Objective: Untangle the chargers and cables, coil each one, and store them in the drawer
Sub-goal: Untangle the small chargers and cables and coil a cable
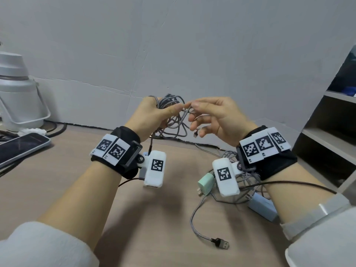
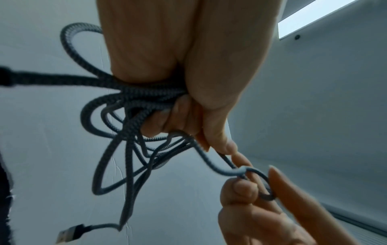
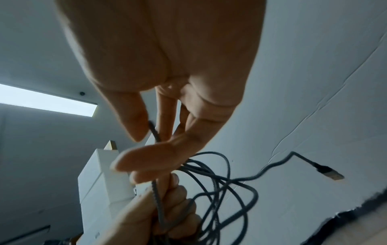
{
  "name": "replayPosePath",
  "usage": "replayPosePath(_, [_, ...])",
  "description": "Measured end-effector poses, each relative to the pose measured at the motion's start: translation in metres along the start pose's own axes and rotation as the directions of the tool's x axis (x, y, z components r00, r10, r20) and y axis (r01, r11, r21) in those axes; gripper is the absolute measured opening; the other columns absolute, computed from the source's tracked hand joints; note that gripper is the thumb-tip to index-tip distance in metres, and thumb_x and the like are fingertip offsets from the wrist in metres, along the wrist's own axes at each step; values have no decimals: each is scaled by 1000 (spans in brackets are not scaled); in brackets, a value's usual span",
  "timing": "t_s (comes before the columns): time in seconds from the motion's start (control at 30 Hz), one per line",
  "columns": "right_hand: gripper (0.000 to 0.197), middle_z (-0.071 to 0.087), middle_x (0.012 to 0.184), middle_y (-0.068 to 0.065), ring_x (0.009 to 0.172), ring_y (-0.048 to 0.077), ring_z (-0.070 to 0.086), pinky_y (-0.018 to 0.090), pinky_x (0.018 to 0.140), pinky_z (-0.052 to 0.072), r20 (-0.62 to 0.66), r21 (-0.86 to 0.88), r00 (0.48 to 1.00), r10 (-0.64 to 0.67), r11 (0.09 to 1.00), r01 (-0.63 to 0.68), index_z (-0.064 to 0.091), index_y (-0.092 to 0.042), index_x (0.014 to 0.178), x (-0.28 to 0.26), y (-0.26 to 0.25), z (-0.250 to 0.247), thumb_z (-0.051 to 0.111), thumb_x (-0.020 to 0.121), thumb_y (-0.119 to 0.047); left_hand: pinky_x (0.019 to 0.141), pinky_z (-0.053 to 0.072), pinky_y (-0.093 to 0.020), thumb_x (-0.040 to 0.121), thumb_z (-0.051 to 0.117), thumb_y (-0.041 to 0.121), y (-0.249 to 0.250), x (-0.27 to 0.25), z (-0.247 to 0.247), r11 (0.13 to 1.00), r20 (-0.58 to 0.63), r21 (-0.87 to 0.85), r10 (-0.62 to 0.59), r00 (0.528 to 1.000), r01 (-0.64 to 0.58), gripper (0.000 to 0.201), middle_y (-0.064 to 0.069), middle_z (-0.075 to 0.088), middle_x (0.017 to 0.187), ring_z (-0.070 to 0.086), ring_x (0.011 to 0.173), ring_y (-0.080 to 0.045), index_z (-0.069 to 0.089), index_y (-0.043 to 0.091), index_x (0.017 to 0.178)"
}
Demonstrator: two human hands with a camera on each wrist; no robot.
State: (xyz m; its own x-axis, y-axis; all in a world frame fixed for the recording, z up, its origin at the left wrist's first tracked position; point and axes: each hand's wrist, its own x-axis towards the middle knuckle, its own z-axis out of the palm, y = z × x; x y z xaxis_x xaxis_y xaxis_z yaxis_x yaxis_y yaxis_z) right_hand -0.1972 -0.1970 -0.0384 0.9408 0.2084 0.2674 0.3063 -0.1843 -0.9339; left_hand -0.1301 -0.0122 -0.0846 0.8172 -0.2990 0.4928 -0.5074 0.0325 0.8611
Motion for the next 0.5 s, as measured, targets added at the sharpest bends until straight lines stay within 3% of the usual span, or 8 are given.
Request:
replayPosePath(0.1, [39,63,78,13,60,23,63,25,47,51,15,67,999,32,997,-33,62,12,116,2,-2,-3,56,101,-23,46,25,-26,93,72,31,-3,1,3,1000,-4,11,15,1000,-15,44,-2,30,56,26,49,-17,51,-1,71])
replayPosePath(0.17, [43,60,71,11,52,19,59,23,44,50,15,42,999,50,998,-51,59,15,121,4,-1,-3,54,102,-23,47,26,-27,90,75,37,-6,3,3,999,-32,47,20,999,-19,52,-6,33,58,28,51,-20,51,-4,70])
replayPosePath(0.27, [37,57,63,8,43,14,57,20,40,46,17,-21,995,98,995,-98,59,10,125,5,1,-2,48,105,-20,45,32,-17,93,72,28,-8,2,5,993,-100,118,38,994,-26,38,13,43,46,36,41,-6,58,6,66])
replayPosePath(0.4, [27,56,75,8,62,19,62,22,42,47,165,-49,982,95,995,-88,67,0,104,0,-3,1,50,105,-21,45,30,-10,96,69,23,-8,2,7,990,-180,138,65,982,-41,40,17,43,39,38,38,-1,50,18,61])
replayPosePath(0.5, [23,59,70,9,60,19,58,26,42,41,29,-245,995,91,966,-81,67,0,86,1,-3,3,65,97,-19,45,30,-9,96,68,21,-8,3,7,990,-173,132,62,983,-39,44,17,41,37,38,37,0,47,20,58])
